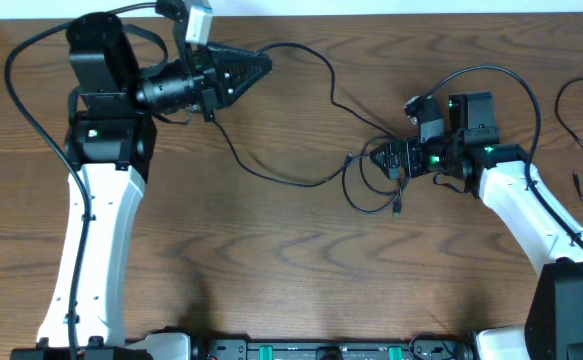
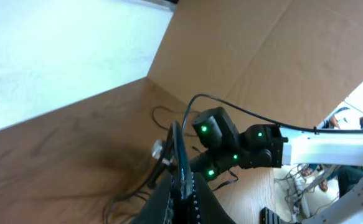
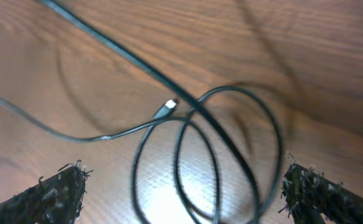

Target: Untangle cables

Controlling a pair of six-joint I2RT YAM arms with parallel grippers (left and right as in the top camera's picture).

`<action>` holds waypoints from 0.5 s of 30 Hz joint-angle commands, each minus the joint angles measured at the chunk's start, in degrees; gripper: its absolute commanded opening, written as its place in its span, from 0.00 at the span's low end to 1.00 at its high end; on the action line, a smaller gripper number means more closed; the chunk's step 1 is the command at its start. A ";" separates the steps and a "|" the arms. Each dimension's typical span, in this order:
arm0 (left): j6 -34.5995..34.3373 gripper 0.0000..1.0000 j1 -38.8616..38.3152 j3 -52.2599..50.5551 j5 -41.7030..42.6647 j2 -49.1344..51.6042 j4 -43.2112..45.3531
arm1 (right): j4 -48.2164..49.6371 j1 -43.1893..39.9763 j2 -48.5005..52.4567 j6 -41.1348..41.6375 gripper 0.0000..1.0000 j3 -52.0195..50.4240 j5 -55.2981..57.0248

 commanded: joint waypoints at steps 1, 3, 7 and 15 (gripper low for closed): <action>0.48 0.08 1.42 0.61 -2.58 -0.63 -3.21 | 1.68 0.31 0.28 5.70 0.99 0.31 5.27; 2.47 0.08 1.70 0.61 -8.22 -0.61 -8.85 | 2.86 0.33 0.28 8.13 0.99 0.33 5.51; 5.62 0.08 1.64 0.61 -16.52 -0.59 -19.10 | 3.69 0.33 0.28 9.51 0.99 0.31 5.51; 37.57 0.08 -5.49 0.59 -24.92 -0.48 -44.59 | 7.96 0.33 0.28 15.58 0.99 0.31 5.49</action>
